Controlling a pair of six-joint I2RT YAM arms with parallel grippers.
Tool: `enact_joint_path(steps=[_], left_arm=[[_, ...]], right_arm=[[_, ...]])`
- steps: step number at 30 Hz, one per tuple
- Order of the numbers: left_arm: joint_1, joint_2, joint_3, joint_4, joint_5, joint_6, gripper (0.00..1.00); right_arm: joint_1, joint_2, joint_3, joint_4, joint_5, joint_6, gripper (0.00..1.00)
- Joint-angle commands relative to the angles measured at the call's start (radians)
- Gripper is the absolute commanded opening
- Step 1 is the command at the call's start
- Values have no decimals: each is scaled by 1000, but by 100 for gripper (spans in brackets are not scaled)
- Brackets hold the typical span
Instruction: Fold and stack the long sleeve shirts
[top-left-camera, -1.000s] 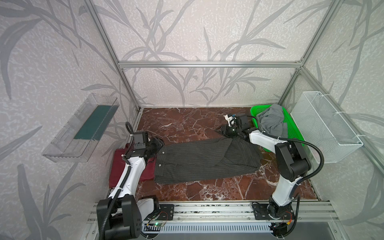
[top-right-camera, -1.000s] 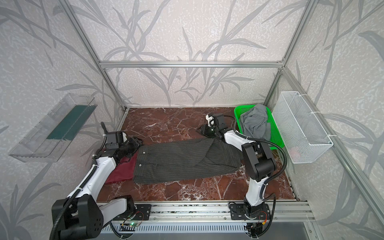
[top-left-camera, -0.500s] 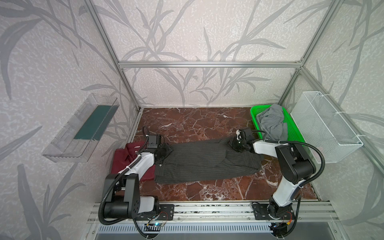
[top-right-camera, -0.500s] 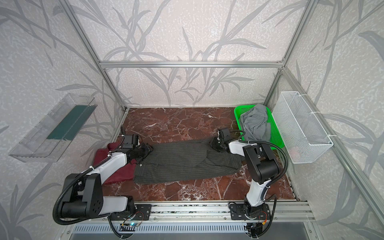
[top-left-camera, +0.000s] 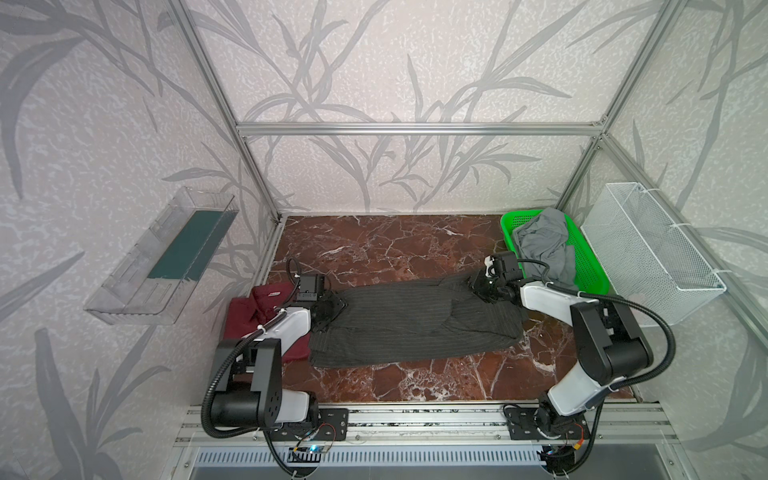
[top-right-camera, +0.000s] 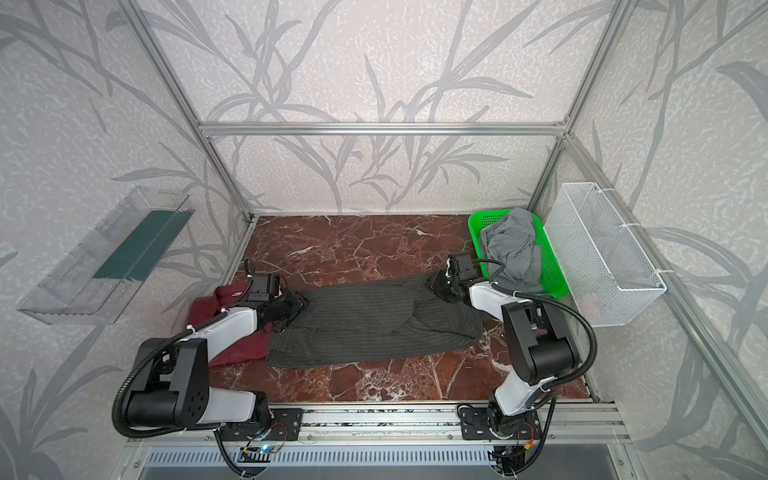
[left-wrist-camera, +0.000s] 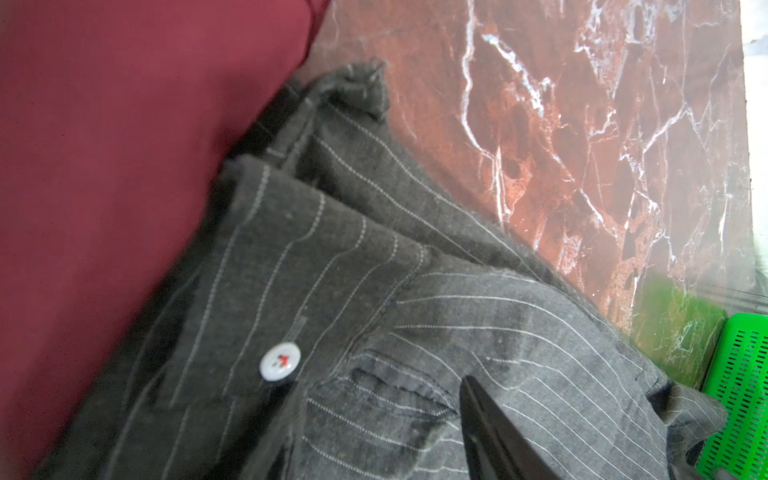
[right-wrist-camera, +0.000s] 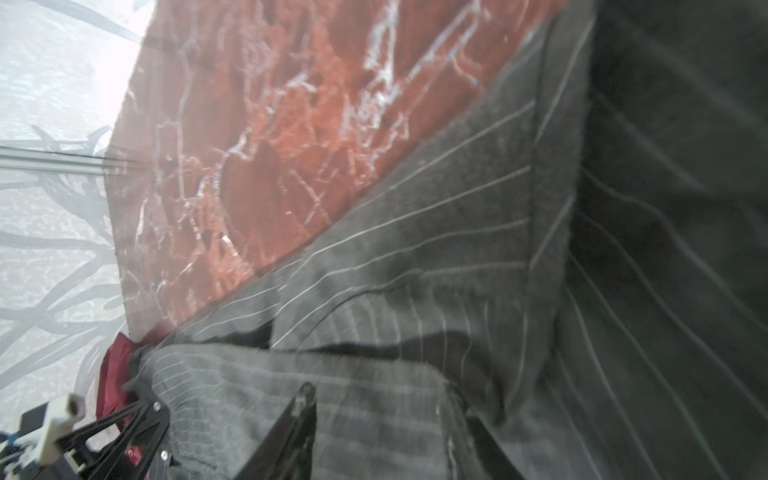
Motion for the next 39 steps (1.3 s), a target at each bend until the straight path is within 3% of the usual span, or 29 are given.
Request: enact_joint_path(steps=[1, 6, 11, 18, 26, 39], left_arm=[[-6, 20, -8, 4, -13, -18, 60], [-18, 40, 11, -37, -31, -27, 60], [-47, 70, 37, -116, -76, -59, 60], [-84, 58, 20, -150, -103, -112, 60], [-135, -11, -23, -179, -109, -168, 61], [-289, -187, -157, -217, -131, -347, 63]], right_arm=[[36, -89, -3, -222, 190, 17, 54], [153, -119, 55, -419, 350, 27, 56], [187, -33, 121, -597, 389, 100, 56], [191, 144, 190, -578, 392, 91, 56], [186, 356, 408, -614, 452, 75, 56], [182, 652, 807, -571, 339, -46, 56]])
